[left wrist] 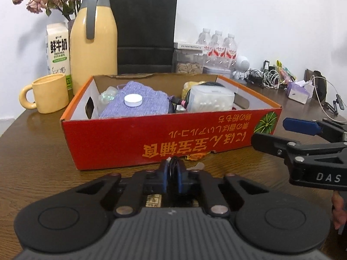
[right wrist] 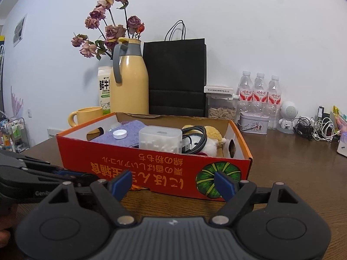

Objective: Organize objects
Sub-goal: 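Grasp the black coiled cable with the left gripper while the right approaches the orange item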

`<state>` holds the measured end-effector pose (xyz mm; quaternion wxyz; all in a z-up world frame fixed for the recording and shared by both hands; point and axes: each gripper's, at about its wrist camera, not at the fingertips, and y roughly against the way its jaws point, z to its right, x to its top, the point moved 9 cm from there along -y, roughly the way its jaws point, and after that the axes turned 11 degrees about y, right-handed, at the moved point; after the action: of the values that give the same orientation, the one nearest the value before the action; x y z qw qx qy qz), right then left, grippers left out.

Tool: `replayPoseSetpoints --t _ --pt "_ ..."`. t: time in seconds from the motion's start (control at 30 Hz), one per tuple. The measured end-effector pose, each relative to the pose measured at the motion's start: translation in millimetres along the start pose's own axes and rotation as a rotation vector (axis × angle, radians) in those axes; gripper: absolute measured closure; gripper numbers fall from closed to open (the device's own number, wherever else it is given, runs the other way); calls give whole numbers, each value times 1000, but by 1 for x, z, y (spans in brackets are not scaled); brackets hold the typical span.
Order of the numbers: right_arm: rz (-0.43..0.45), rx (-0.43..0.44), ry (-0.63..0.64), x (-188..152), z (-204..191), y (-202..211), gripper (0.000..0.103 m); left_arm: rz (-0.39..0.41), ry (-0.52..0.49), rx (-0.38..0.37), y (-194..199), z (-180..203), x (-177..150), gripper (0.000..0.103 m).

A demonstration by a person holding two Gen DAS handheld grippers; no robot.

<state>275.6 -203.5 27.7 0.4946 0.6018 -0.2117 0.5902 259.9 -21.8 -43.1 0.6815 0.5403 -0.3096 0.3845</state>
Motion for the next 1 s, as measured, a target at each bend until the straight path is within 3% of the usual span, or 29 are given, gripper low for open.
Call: replayPoseSetpoints --t 0.57,0.83,1.0 --pt "-23 -11 -7 -3 4 -3 21 216 85 -33 61 -17 25 95" --pt "-77 68 24 -4 -21 -14 23 239 91 24 69 -46 31 95" --pt "-139 156 30 -3 -52 -32 41 238 108 39 70 -60 32 95"
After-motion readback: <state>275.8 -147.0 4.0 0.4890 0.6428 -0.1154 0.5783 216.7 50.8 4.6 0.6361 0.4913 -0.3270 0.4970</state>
